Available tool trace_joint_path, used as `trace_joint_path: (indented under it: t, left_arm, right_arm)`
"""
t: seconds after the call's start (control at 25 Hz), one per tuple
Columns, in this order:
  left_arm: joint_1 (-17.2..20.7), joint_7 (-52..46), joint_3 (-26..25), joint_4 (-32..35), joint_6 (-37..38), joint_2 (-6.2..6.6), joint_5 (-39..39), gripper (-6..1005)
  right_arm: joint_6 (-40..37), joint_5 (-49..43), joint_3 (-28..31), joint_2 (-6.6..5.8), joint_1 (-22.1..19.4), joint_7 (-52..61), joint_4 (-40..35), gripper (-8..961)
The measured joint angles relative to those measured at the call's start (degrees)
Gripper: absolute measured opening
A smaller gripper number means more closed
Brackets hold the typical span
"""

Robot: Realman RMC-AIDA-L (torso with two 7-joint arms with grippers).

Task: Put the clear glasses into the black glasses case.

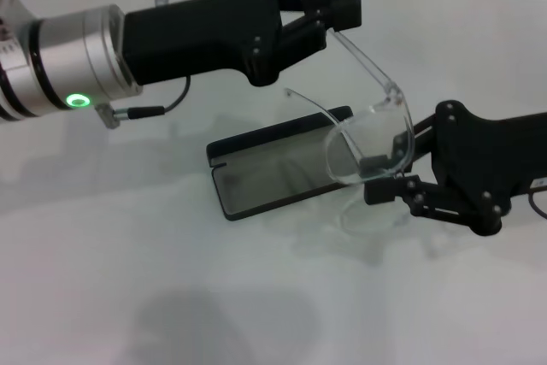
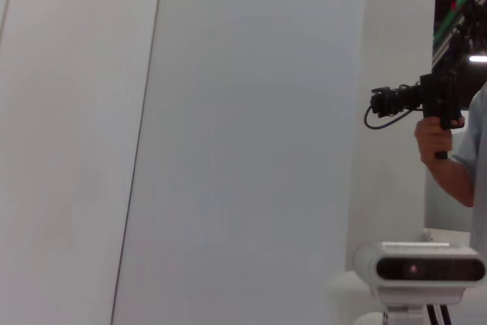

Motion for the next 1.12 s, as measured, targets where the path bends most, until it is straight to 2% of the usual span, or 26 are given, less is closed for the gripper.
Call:
trace_joint_path:
  t: [0.36, 0.48, 0.68, 0.84, 1.0, 1.12]
  left_arm:
    - [-0.38, 0.59, 0.24, -5.03, -0.36, -0.14, -0.05, 71]
    - [-0.34, 0.61, 0.96, -6.08, -0.36, -0.31, -0.33, 61]
    - [-0.29, 2.07, 5.71, -8.39, -0.36, -0.4, -4.35, 50]
    - [-0.4, 2.82, 7.51, -8.91, -0.39, -0.4, -5.52, 51]
    - [0.27, 2.91, 7.17, -8.76, -0.39, -0.17, -7.69, 51]
    - [1.61, 2.91, 4.47, -8.19, -0.39, 0.07, -9.64, 52]
  right_arm:
    - [0.75, 5.39, -0.95, 0.0, 0.45, -0.8, -0.53, 114]
    - [1.25, 6.84, -1.01, 0.0, 0.82, -1.22, -0.5, 114]
    - [4.34, 8.8, -1.09, 0.0, 1.24, -1.34, -0.14, 114]
    - [4.54, 9.01, -1.55, 0.0, 1.97, -1.34, -0.18, 114]
    - [4.68, 9.11, -2.02, 0.0, 1.94, -1.42, -0.41, 114]
    - [4.68, 9.11, -2.01, -0.1, 1.22, -1.93, -0.23, 114]
